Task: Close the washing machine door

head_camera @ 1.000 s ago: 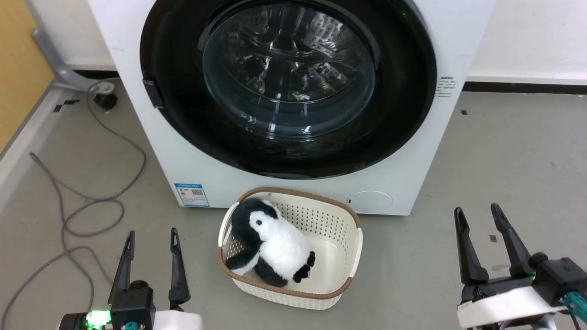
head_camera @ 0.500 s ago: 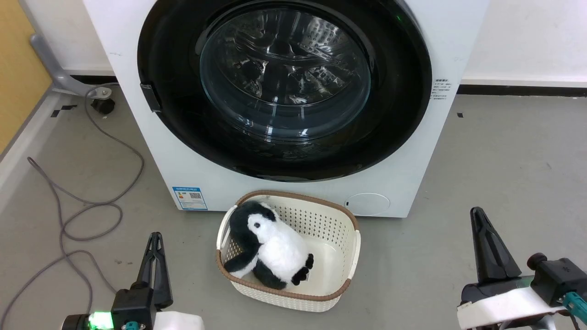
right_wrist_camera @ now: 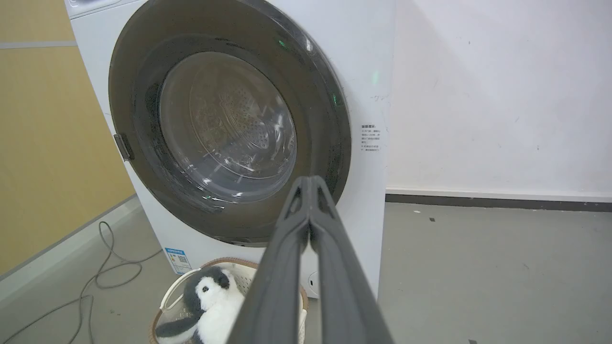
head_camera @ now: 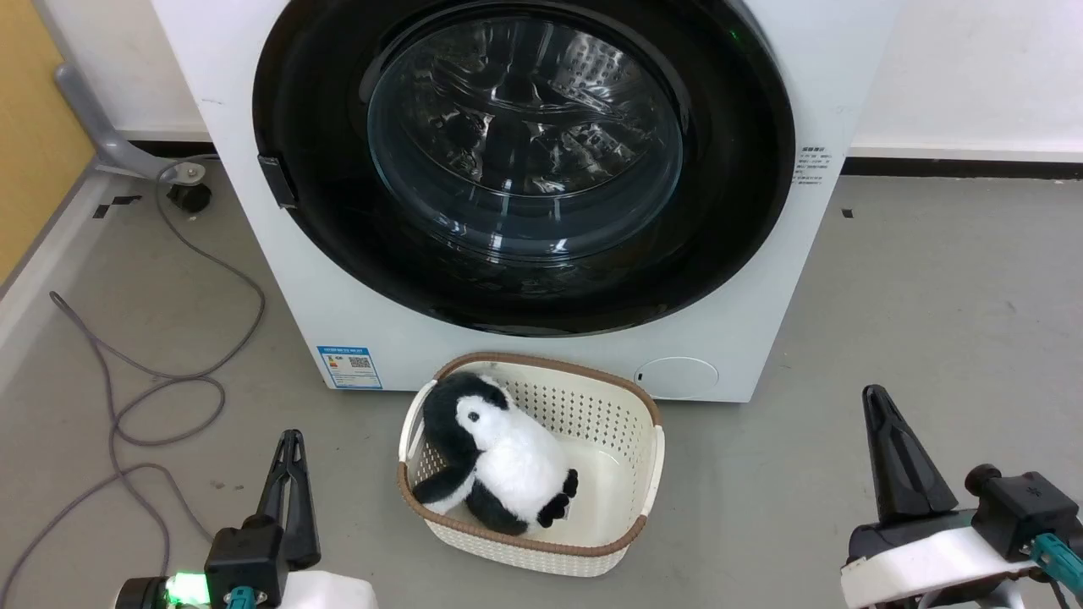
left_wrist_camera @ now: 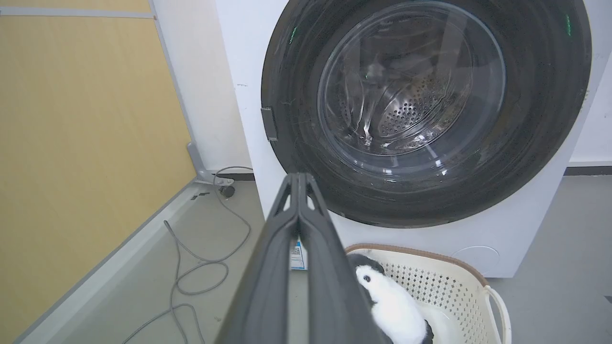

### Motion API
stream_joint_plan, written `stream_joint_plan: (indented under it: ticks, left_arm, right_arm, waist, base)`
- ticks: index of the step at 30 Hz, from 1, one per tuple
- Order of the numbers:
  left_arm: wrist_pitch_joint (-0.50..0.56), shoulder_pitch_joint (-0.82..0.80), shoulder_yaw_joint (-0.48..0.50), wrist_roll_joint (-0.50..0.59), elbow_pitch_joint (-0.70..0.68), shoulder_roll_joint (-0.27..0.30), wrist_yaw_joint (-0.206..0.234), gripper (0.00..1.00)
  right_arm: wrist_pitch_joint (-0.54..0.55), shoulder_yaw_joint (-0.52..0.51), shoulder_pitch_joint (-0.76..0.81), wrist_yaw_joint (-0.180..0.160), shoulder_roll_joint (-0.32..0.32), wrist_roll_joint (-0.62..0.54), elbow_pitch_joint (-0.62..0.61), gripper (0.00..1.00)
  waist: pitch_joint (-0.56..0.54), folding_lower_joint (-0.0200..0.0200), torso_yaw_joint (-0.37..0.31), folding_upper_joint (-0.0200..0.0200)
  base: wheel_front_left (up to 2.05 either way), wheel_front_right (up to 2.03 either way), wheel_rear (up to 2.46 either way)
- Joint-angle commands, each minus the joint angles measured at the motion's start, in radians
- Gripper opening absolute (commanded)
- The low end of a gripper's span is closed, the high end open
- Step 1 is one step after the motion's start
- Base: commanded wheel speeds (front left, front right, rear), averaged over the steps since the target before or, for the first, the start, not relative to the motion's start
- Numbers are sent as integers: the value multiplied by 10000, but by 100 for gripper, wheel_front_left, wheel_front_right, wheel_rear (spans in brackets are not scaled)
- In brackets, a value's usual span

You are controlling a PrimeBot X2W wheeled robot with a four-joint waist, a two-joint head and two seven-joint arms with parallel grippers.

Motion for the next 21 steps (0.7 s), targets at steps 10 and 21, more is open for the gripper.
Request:
stream_joint_plan:
  ticks: [10, 21]
  left_arm:
    - [258, -154, 105, 48, 0, -80, -248, 0]
    - [483, -215, 180, 66, 0, -135, -451, 0]
  right_arm:
    - [267, 36, 47, -2, 13, -205, -115, 0]
    - [492, 53, 63, -3, 17, -345, -163, 0]
  waist:
    - [-14, 0, -11, 0]
    - [-30, 0, -23, 0]
  base:
    - [0, 0, 0]
    - [0, 0, 0]
